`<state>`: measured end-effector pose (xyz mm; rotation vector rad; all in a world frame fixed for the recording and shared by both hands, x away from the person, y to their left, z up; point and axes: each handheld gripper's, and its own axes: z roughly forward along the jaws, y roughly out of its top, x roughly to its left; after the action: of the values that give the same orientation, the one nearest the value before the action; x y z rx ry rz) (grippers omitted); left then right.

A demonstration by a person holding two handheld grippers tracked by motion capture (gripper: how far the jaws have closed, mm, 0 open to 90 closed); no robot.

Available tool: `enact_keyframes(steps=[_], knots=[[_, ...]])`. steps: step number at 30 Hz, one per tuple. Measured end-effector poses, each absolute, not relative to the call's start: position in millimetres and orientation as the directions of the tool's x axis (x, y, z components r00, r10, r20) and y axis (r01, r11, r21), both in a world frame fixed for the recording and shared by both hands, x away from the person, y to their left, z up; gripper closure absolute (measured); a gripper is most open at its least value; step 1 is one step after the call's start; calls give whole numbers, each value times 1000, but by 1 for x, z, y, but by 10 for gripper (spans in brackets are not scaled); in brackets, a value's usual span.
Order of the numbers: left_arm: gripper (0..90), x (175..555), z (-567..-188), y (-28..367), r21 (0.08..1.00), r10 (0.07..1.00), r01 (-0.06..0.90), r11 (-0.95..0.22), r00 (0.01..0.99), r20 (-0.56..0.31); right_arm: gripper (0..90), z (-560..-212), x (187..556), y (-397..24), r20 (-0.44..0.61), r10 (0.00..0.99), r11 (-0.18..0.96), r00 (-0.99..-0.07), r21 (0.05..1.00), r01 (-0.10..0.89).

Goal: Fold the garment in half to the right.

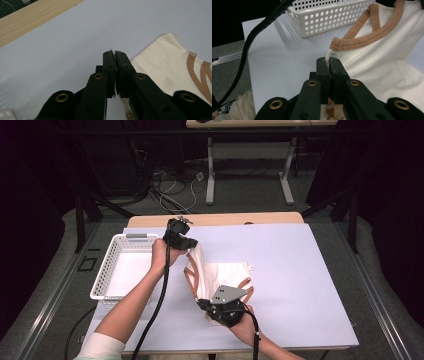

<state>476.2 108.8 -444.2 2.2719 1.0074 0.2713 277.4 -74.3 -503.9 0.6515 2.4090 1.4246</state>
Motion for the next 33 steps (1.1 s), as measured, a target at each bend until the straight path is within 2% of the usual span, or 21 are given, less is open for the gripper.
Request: enact_keyframes(steps=[18,33], knots=[[874,482,-455,60,610,678,566,-555,732,-63,868,-510,272,-99,0,553,428,-833,858,284],[871,485,-478,28,589,655,567,-576,751,-82,866,-519,270,-116,12,581,449,-814,829,333]])
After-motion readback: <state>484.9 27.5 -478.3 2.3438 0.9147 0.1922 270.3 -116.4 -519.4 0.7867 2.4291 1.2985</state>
